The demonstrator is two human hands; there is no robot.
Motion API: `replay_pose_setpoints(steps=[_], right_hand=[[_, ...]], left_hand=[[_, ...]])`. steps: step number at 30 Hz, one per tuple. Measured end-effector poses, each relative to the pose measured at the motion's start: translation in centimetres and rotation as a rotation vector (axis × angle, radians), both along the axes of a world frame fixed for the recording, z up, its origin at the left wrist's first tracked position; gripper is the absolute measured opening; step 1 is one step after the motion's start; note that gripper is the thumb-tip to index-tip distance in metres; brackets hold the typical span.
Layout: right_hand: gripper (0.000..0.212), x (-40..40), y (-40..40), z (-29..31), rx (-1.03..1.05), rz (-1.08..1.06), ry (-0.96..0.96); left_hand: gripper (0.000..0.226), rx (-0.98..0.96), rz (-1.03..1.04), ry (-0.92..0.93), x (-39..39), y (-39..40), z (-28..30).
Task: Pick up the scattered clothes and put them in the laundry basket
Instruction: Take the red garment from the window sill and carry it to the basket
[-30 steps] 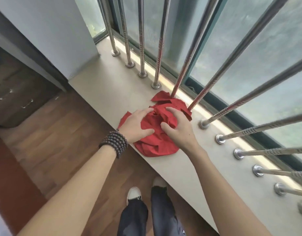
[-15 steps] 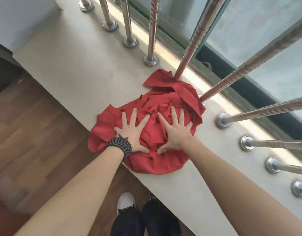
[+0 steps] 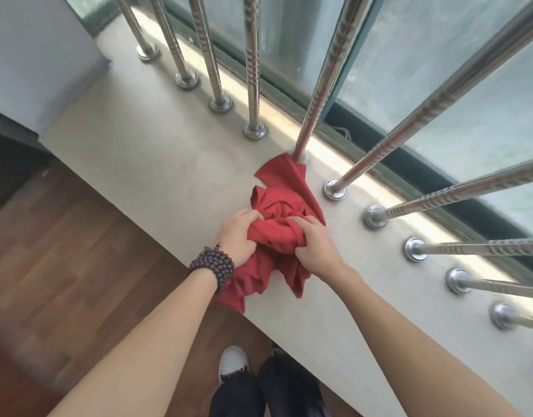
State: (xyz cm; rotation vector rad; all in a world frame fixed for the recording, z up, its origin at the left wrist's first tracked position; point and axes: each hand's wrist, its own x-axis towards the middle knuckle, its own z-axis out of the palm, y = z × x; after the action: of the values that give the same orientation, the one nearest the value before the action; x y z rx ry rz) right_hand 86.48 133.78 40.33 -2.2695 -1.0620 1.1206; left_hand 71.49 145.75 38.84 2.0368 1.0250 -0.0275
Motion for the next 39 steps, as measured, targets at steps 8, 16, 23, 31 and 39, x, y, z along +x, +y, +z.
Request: replay_pose_setpoints(steps=[8,16,23,31,39], right_hand=[[0.062,-0.8,-2.7,18.7,0.399,-0.414,0.459],[0.028,-4.1,-11.7,35.2,0.688,-0.708,0.053],[0.029,-7.7,-25.5,44.2,0.815,-0.955,-0.149],[0.030,-11.5,-44.6,52.2,0.869,-1.222,-0.439],[0.026,-19.9,-67.4,55.3,0.842,-1.500,-0.671]], left_hand=[[0.043,-0.515,0.107,-0.405,1.6,-1.3,18.3],[0.026,-0.228,-0.081,-0.570,3.1,-9.2,35.6],[0.029,-0.204,-0.439,-0.672,4.4,-20.9,46.8],[0.028,-0.269,-0.788,-0.767,5.8,-40.2,55.0],[0.029,-0.335,-1.175,-0.807,3.1,-64.3,59.0]])
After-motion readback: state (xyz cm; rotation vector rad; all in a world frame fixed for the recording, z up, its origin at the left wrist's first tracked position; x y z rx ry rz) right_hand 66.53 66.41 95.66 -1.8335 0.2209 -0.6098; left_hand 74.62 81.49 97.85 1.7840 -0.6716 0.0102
